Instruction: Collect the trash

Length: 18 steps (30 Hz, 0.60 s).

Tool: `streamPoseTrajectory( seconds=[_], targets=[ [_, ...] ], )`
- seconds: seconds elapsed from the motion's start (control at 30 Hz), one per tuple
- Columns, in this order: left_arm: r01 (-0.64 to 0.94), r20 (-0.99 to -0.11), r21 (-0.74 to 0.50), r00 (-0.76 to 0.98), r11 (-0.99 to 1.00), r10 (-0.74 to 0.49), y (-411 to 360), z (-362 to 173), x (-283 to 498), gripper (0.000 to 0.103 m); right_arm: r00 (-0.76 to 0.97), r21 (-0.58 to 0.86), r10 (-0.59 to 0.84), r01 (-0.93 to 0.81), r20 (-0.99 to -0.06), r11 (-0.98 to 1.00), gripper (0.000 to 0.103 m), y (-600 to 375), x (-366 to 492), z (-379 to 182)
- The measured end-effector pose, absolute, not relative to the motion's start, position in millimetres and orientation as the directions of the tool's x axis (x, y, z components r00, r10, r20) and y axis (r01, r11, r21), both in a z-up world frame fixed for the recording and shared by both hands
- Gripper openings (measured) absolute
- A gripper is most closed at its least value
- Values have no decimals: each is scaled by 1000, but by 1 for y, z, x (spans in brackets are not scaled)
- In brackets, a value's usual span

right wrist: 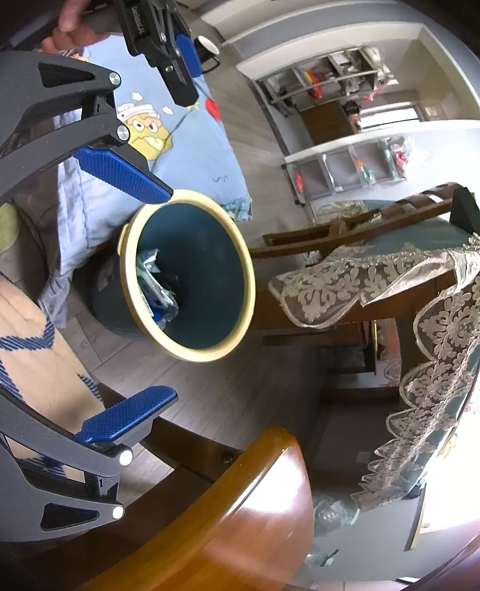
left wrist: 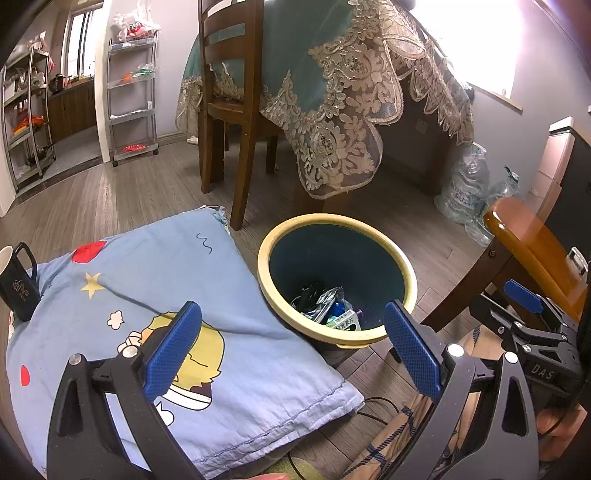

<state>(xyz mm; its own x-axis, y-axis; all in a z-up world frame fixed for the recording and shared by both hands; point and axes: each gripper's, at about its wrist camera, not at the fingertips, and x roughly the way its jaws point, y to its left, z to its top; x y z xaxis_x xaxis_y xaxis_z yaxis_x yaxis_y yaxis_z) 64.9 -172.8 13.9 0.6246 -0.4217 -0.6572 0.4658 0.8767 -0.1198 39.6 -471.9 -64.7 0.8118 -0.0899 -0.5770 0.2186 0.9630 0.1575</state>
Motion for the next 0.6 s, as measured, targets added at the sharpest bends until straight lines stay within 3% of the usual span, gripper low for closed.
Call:
streamPoseTrajectory(
  seconds=[0.6],
  targets=[
    [465, -656, -121, 625, 877, -422, -173, 14, 65, 97, 812, 154, -84, 209, -578, 966, 98, -470, 42, -65]
  ],
)
